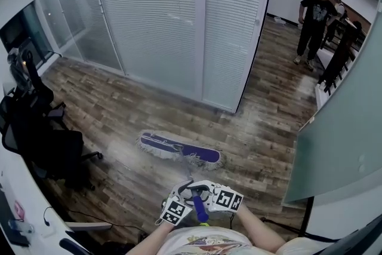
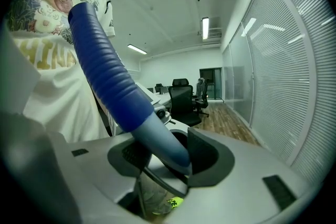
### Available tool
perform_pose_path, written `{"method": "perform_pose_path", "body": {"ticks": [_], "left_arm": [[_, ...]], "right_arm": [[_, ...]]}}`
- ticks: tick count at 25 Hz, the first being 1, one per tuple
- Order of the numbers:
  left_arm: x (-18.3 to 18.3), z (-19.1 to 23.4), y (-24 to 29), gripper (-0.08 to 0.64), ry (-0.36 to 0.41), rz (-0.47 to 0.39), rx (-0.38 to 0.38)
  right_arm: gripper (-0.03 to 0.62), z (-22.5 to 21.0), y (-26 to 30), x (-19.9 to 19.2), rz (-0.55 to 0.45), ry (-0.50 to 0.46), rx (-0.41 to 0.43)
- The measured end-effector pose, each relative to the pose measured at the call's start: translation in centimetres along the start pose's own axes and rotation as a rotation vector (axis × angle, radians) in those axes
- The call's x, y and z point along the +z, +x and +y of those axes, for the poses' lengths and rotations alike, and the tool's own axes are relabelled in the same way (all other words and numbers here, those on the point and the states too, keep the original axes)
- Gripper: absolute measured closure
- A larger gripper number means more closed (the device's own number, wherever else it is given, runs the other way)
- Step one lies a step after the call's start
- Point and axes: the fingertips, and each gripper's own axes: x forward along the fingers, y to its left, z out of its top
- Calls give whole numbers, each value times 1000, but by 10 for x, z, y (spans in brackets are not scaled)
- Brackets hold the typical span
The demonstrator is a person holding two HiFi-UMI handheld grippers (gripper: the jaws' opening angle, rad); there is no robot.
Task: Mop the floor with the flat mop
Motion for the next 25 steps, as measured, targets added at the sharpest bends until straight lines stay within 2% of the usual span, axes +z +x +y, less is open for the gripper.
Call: {"method": "perform_pose_path", "body": {"ticks": [6,16,20,25], "left_arm": [[6,90,2,385,-30,-18,-8],[17,250,-17,385,-68,-48,-68],[12,294,-15,385,-64,-54,-76],[7,327,-14,383,-86,-71,-71]], "right_arm": [[399,-68,53,26,21,12,-7],[397,-180,163,86,13,21,-33],[397,-213,193,95,8,26,-66],[397,-235,217,97,39,21,-64]]}}
